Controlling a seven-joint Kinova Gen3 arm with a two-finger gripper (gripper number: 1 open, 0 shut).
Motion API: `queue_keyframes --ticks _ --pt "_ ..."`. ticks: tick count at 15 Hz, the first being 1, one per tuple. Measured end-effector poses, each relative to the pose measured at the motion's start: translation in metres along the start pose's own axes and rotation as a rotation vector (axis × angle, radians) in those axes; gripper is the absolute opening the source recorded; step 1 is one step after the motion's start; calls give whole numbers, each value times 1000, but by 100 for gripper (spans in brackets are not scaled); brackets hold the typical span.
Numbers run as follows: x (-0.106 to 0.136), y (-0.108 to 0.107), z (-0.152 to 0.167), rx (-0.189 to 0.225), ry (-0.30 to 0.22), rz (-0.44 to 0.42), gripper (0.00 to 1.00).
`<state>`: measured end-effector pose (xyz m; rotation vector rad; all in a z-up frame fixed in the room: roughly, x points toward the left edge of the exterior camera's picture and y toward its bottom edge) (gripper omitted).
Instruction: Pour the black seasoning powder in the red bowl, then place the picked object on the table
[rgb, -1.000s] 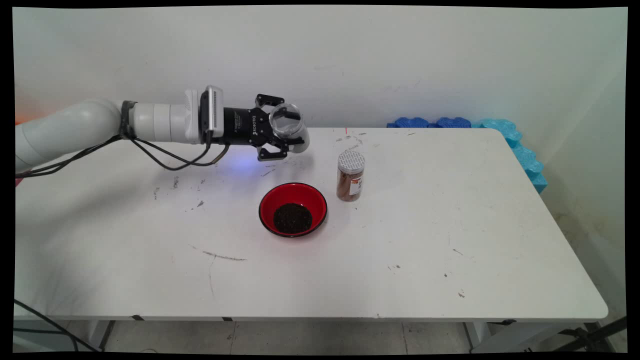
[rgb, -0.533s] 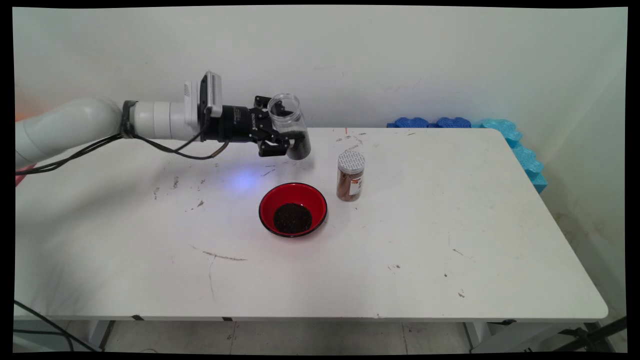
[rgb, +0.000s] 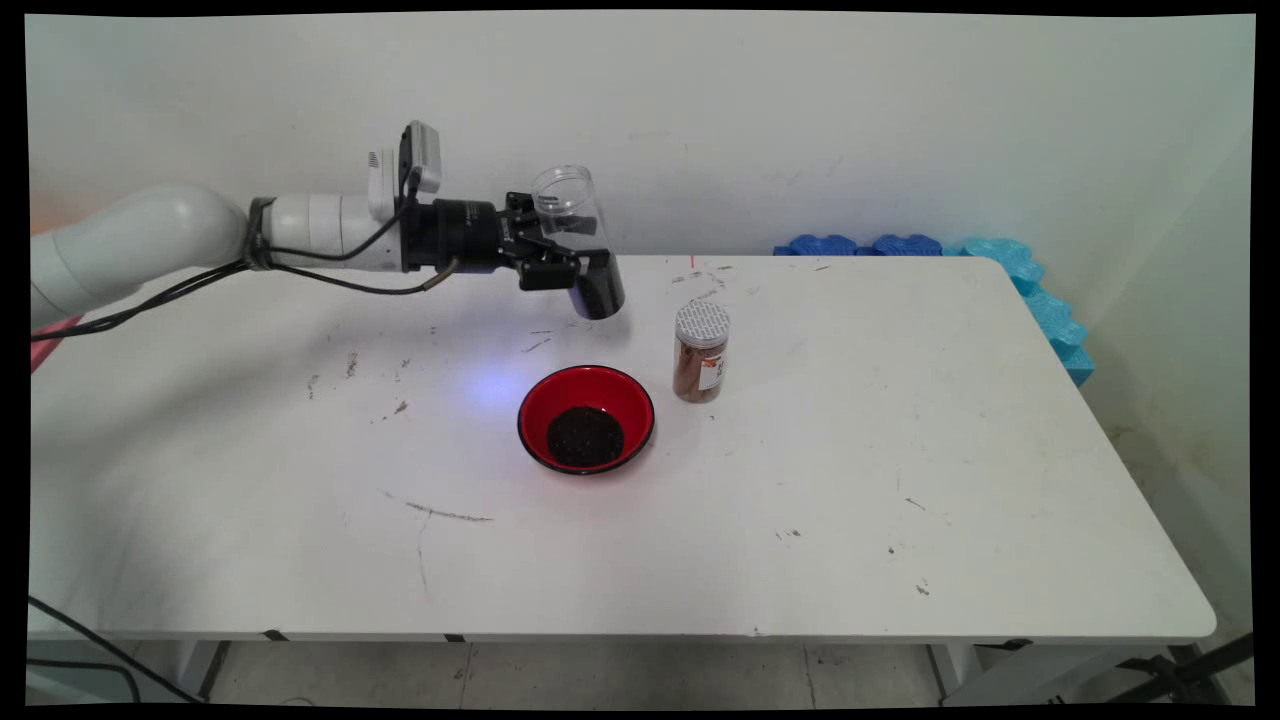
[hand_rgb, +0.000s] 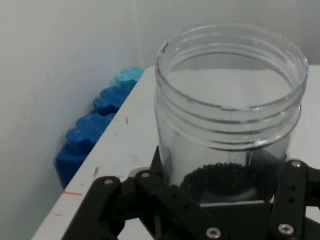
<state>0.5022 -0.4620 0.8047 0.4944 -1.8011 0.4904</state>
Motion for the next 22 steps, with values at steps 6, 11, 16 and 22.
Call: queue_keyframes --ticks 6,11,16,22 --pt "-4 -13 6 4 -18 -119 0" --pt "-12 -25 17 2 -49 -168 0" --pt "-21 -36 28 -2 -95 -181 0" --pt "-31 -41 37 -7 -156 -198 0"
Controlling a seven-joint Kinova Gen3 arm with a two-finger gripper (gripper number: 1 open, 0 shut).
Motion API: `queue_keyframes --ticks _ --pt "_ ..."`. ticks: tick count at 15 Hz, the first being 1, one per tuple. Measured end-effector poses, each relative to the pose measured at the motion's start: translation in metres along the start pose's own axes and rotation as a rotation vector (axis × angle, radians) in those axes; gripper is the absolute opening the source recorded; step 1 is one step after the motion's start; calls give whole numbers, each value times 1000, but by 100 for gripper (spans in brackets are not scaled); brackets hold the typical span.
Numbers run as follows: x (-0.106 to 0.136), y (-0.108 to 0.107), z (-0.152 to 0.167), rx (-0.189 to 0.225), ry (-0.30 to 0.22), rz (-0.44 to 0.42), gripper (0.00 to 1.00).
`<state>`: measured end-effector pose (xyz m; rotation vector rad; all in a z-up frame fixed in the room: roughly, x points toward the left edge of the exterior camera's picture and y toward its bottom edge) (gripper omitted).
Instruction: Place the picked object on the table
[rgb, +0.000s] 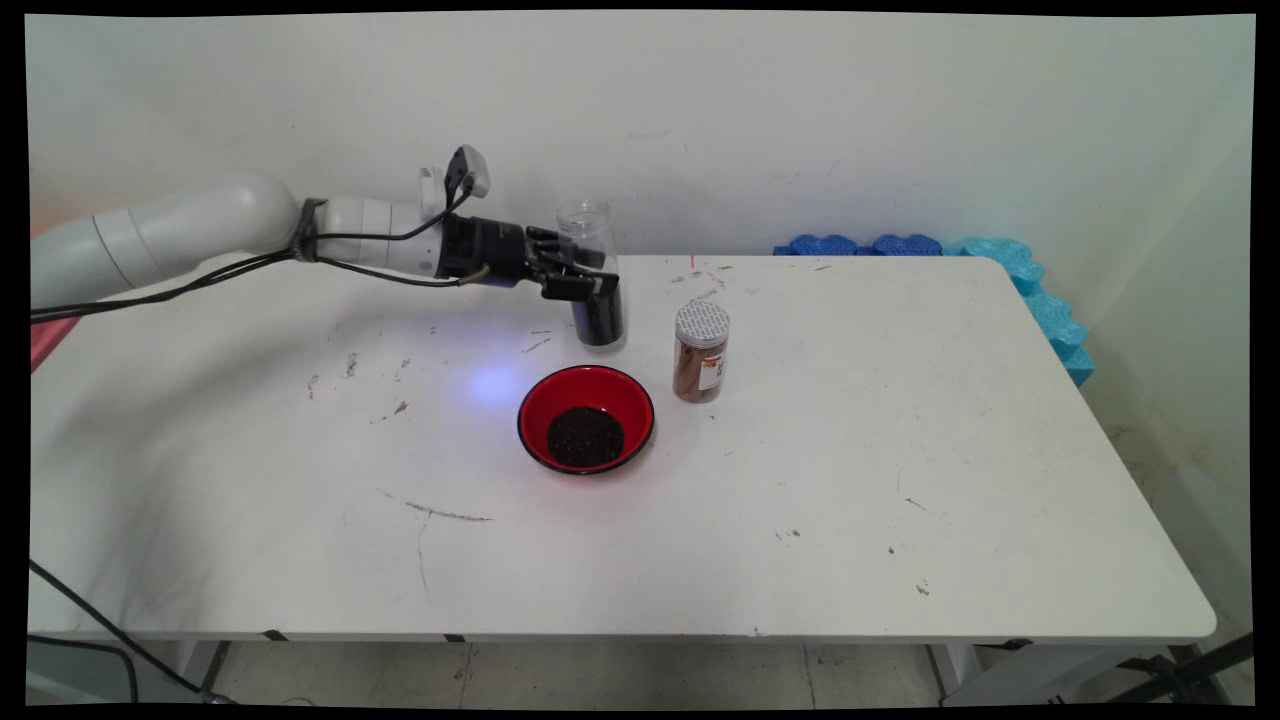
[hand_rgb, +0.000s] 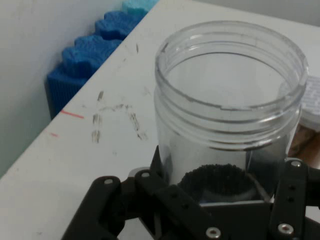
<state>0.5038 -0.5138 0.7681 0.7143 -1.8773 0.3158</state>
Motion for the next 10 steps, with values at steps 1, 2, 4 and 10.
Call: queue_keyframes --ticks 1,2,4,10 --pt "-1 -1 1 0 -9 -1 0" --pt "-2 -1 3 0 -17 -1 0" --pt "-5 -2 4 0 -30 -1 0" --pt "-9 -1 8 -3 -60 3 0"
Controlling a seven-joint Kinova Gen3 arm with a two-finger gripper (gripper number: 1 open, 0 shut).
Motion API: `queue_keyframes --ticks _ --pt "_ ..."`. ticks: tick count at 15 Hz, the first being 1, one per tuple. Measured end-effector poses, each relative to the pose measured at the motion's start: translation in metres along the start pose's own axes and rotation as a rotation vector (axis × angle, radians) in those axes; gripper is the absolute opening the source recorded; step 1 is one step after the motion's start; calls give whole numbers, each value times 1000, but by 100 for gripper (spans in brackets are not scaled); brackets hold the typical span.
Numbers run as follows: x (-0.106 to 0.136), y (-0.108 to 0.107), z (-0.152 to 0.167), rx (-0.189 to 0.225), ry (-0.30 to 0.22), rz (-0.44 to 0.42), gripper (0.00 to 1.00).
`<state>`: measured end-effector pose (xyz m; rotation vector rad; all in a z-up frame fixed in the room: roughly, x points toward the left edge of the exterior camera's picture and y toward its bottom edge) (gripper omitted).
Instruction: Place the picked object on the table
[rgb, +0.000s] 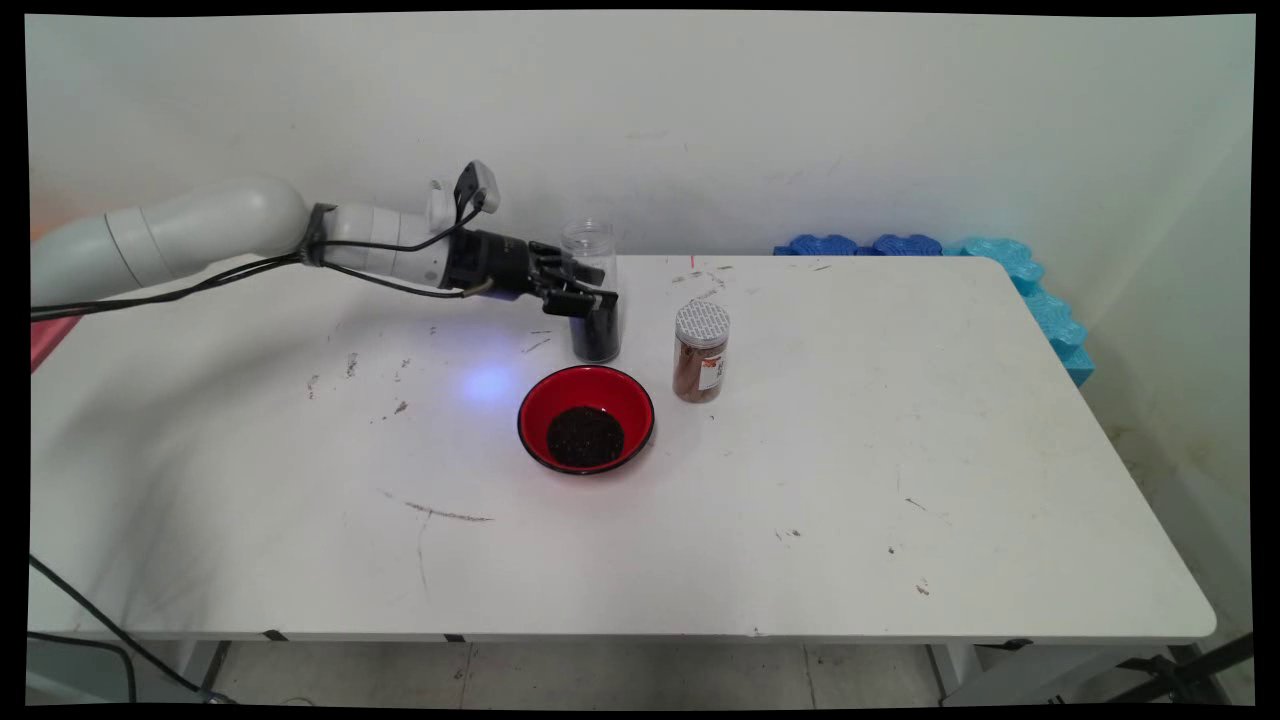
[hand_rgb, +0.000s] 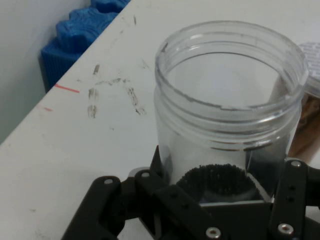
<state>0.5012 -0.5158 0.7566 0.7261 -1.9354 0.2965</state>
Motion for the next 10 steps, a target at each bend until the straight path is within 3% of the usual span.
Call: queue_keyframes --ticks 6,7,10 --pt "-3 3 0 -6 -18 6 0" --pt "-4 3 0 -8 -21 8 100" --pt "-6 5 -1 -13 -25 13 100"
